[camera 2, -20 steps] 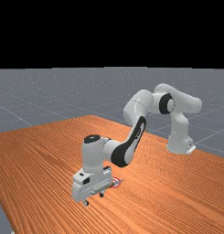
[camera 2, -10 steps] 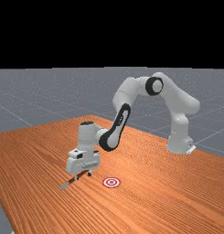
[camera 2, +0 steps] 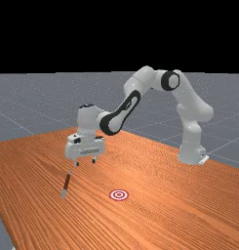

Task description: Pick up the pen and put it to the marker

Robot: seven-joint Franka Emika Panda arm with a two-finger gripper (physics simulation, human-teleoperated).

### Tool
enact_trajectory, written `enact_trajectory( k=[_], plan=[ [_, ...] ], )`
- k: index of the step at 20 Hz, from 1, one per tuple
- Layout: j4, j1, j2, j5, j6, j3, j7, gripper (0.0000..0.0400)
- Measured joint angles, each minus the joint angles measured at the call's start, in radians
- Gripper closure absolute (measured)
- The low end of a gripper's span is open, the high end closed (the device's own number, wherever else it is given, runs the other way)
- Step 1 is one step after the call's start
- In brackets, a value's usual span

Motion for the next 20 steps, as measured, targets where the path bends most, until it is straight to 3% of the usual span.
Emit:
enact_trajectory(
  k=[2,3,5,9,10,11,13,14,20],
  plan=[
    [-0.012,0.019,0.003,-0.006,0.027,0.018,-0.022,0.0000],
    [0.053,0.017,0.047,-0.023,-0.051,0.027,-0.076,0.0000],
    [-0.016,0.034,0.036,-0.011,0.049,0.014,-0.003,0.0000],
    [-0.315,0.022,-0.129,0.003,0.181,0.016,-0.003,0.0000],
    [-0.292,-0.001,-0.117,-0.007,0.165,0.040,-0.099,0.0000],
    [-0.152,-0.021,-0.039,-0.033,0.091,0.073,-0.241,0.0000],
    [0.316,0.010,0.214,-0.054,-0.125,0.079,-0.312,0.0000],
    [0.281,0.037,0.200,-0.023,-0.090,0.036,-0.085,0.0000],
    [0.329,0.023,0.229,0.000,-0.119,0.059,-0.109,0.0000]
  ],
)
